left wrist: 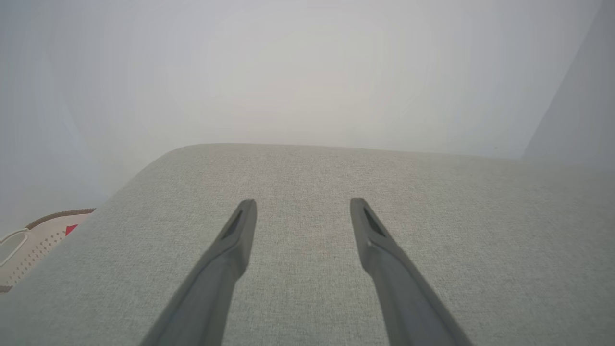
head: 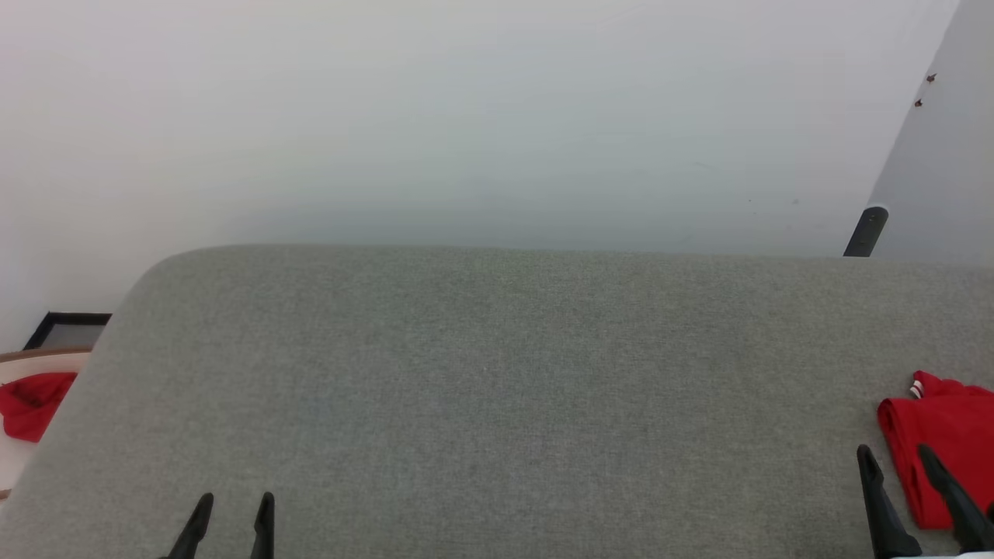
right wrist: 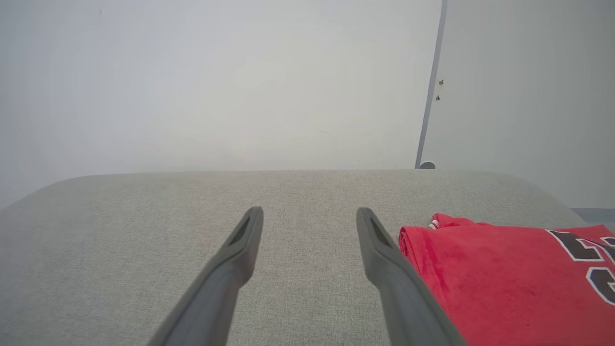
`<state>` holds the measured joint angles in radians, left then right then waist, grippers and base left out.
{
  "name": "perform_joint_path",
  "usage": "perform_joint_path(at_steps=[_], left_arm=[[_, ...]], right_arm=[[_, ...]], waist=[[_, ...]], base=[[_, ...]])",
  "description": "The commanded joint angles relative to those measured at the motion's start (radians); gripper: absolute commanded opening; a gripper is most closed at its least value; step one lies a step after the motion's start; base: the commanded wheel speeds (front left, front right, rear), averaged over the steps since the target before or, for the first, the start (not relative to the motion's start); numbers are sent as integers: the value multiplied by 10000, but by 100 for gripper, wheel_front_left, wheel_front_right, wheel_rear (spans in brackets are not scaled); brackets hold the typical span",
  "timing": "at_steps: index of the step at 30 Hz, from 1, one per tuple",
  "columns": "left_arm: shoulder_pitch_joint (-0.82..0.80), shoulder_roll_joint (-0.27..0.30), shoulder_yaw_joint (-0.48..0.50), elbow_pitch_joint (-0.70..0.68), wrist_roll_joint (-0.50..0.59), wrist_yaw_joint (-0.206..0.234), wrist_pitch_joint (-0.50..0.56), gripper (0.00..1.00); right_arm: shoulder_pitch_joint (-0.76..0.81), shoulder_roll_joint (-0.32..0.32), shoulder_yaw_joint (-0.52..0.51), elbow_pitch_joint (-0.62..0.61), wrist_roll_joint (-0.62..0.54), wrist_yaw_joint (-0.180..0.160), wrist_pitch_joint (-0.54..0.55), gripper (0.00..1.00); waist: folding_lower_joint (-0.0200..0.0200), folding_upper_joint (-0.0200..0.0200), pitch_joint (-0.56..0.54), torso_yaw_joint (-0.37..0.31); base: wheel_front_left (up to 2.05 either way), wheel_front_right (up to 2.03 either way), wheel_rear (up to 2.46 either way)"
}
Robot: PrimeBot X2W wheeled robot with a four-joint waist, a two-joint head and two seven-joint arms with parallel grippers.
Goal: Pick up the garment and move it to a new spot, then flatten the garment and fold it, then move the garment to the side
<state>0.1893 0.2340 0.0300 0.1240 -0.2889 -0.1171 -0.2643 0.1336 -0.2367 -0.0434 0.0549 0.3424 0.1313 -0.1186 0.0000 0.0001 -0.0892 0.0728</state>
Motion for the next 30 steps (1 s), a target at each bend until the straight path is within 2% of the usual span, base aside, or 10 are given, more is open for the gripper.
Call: perform_joint_path(at_steps=[1, 9, 30], left_arm=[[61, 12, 0, -30, 42, 65, 8, 100], [15, 26, -85, -102, 59, 122, 8, 100], [-178, 1, -122, -111, 33, 186, 8, 100]], right_arm=[[75, 53, -62, -102, -80, -12, 53, 100], [209, 216, -236, -421, -219, -12, 230, 100], [246, 520, -449, -210, -688, -12, -778, 100]], waist=[[0, -1, 9, -6], [0, -1, 44, -39], [0, -1, 80, 8]], base=[[0, 0, 0], [0, 0, 0], [0, 0, 0]])
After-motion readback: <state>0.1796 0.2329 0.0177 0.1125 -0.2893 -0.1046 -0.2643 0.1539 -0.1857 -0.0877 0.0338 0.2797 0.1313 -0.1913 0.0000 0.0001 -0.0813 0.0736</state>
